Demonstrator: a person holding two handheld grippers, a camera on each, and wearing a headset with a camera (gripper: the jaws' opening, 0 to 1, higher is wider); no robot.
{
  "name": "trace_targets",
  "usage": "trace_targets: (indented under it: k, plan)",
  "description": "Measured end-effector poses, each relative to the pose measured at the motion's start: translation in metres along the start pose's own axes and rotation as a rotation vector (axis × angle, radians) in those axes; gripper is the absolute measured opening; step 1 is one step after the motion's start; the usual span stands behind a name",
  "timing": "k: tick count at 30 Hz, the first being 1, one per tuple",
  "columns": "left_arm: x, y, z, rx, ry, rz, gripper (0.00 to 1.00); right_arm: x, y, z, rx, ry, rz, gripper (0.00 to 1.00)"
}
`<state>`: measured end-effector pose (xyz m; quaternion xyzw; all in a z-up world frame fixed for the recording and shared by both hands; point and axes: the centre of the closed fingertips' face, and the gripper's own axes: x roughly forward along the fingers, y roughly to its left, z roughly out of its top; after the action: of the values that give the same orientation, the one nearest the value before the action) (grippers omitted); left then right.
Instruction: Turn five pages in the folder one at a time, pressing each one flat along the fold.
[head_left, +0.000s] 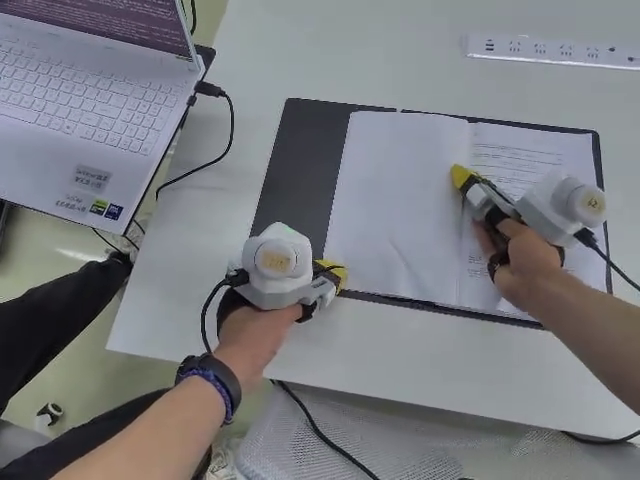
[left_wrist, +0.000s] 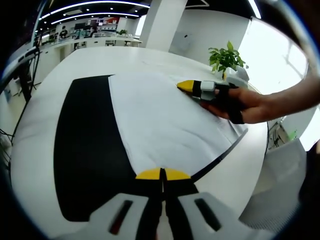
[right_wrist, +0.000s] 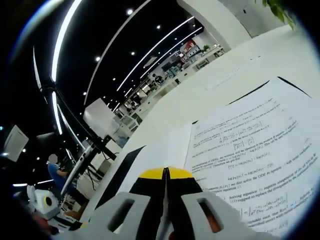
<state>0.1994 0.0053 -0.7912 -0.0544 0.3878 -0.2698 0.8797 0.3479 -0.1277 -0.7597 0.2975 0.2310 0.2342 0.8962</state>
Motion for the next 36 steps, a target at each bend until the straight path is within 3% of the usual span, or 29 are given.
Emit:
trace_targets:
  k: [10,22,36]
  plan:
    - [0.000,0.000,0.000,-0.027,-0.014,-0.003,0.00,-0.031,0.009,-0.019,0.027,-0.007,0.007,0.00]
    - [0.000,0.000,0.000,-0.003,-0.006,-0.034,0.00,-0.060,0.022,-0.045,-0.002,0.049,0.032,0.00]
    - [0.000,0.000,-0.001,-0.004,-0.016,-0.037,0.00,-0.084,0.018,-0.071,-0.050,0.121,0.064,0.00]
